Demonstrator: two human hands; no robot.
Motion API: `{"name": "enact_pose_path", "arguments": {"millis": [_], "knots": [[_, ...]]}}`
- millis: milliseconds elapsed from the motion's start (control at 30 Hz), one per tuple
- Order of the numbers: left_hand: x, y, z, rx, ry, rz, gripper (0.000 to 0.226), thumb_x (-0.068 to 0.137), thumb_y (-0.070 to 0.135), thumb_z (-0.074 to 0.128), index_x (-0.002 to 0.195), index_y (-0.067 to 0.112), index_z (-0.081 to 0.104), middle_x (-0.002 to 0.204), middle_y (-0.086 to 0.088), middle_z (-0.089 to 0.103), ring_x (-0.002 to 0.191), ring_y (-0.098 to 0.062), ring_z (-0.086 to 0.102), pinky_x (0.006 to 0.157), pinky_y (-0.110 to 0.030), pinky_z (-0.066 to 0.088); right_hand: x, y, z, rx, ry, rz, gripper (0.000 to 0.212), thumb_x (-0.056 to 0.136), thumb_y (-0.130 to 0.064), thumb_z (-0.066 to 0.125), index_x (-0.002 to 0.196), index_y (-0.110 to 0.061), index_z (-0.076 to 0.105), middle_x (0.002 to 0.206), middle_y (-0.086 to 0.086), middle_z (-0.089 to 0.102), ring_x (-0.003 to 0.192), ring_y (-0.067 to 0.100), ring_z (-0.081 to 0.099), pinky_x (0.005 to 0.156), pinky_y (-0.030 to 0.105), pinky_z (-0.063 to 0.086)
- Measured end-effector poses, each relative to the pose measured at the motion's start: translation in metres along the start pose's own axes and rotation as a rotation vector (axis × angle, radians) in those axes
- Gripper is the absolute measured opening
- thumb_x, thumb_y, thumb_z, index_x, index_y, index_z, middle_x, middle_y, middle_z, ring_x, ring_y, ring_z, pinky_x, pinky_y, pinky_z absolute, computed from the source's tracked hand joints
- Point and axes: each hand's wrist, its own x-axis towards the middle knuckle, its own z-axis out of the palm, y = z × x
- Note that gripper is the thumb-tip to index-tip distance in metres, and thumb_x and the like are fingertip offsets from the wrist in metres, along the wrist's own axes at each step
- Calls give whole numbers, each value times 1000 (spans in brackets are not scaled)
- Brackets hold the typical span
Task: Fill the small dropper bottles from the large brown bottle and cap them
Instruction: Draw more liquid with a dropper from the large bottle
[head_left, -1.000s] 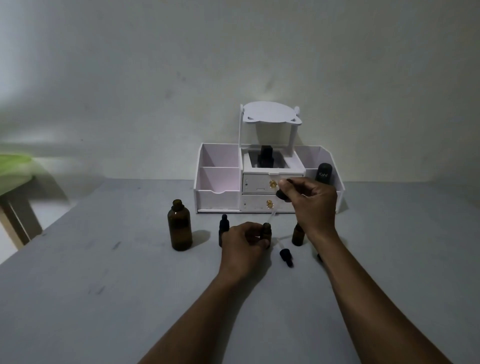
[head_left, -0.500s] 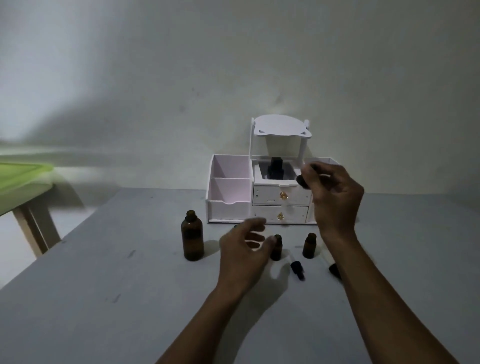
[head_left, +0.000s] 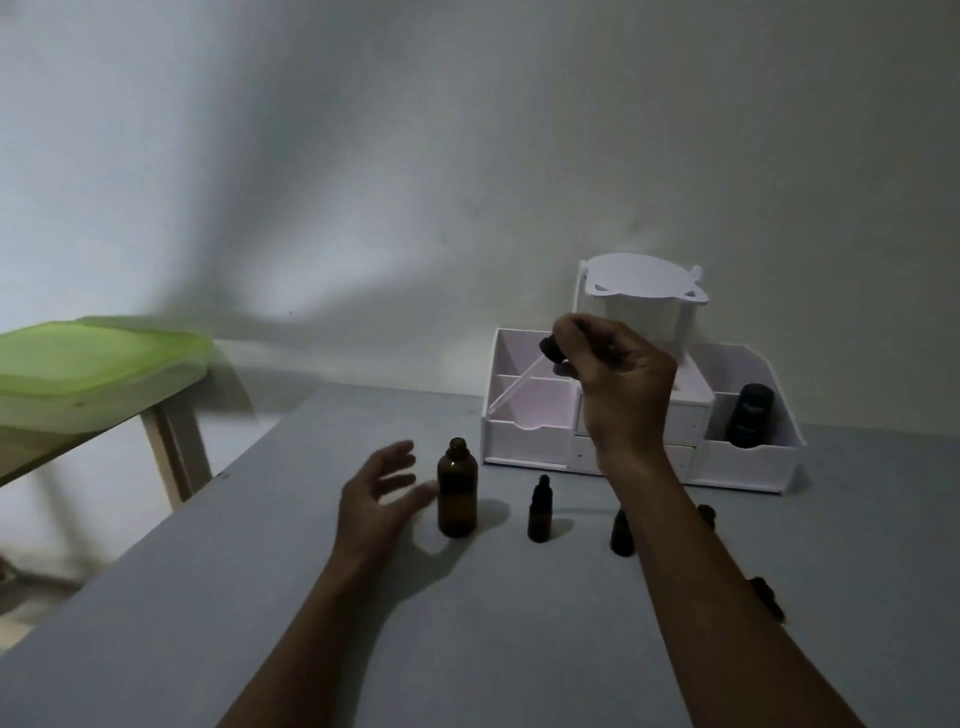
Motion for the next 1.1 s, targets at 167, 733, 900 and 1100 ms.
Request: {"name": "enact_pose_path", "arguments": {"millis": [167,733,900,1100], "knots": [[3,-7,2,-11,-84,-7,66,66,29,81,128,24,62,119,7,66,106,-8,64,77,-18,51,-8,16,18,-5,-68,57,9,84,-13,76,93,-15,75,85,6,76,78,19,76,72,34,62],[-2,-3,3,20,-154,-20,38,78,11,79,106,35,69,104,10,72,96,-9,68,82,-25,53,-26,37,43,-195,-243,69,24,86,-23,74,109,-14,74,96,-1,76,87,10,74,82,34,61],[-4,0,2,20,-141,-39,37,77,13,81,102,38,69,99,16,72,92,-6,69,74,-19,51,-34,45,49,-320,-338,36,25,87,-21,73,111,-13,74,97,-1,76,90,3,70,75,5,51],[-3,-2,0,58,-143,-9,36,77,18,82,108,33,69,101,13,73,92,-7,70,84,-27,58,-47,63,47,-477,-453,108,24,85,-23,76,107,-15,76,104,0,76,91,6,70,87,20,56]]}}
